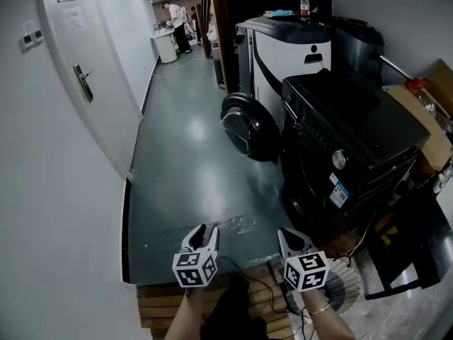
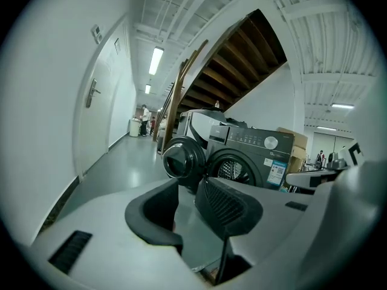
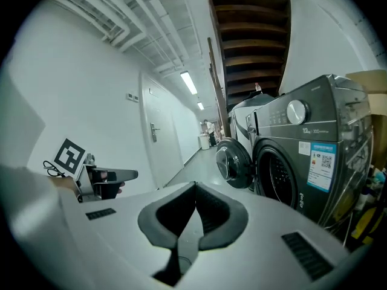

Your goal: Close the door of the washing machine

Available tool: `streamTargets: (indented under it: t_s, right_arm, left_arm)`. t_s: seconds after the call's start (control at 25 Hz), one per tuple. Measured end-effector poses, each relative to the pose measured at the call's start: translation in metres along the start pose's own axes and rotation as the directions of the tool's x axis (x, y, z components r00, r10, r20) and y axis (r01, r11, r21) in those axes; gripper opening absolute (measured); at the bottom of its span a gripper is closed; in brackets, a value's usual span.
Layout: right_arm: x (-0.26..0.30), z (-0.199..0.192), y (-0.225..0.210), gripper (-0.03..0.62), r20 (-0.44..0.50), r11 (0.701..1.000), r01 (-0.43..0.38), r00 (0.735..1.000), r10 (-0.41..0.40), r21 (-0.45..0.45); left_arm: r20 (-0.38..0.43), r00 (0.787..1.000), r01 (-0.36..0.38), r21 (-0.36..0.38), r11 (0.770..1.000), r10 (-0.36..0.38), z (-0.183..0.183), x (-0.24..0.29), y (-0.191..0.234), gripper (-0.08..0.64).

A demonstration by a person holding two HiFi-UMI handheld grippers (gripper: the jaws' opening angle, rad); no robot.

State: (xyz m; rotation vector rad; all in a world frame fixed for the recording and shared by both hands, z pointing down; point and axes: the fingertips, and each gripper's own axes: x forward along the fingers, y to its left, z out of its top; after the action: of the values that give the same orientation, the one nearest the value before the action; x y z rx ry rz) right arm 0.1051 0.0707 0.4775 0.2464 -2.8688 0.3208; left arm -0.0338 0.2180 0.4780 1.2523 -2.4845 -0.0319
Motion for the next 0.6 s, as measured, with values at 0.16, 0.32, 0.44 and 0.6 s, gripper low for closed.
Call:
streamTargets:
  t_s: [0.16, 0.32, 0.44, 0.6]
  right_arm:
    - [0.054, 0.009, -0.007, 0.008, -0.021, 1.000, -0.005, 1.000, 0.006, 0.009]
    - [0.114, 0.023, -0.011, 0.008, -0.040, 1.000, -0.018, 0.999, 0.018, 0.006]
    - [0.159, 0.037, -0.010, 0.008, -0.056, 1.000, -0.022, 0.998, 0.023, 0.010]
    - [0.213, 0.067, -0.005, 0.008, -0.073, 1.000, -0.021, 0.997, 0.021, 0.001]
  left_arm:
    - [-0.011, 1.000, 0.007, -0.003, 1.000, -0.007, 0.013, 0.045, 0.029, 0.163]
    - [-0.007, 1.000, 0.011, -0.011, 1.000, -0.011, 0.033, 0.094, 0.064, 0.172]
    - [-0.014, 1.000, 0.012, -0.023, 1.000, -0.013, 0.049, 0.127, 0.090, 0.176]
    - [-0.031, 0.999, 0.011, -0.048, 0.999, -0.012, 0.074, 0.163, 0.126, 0.176]
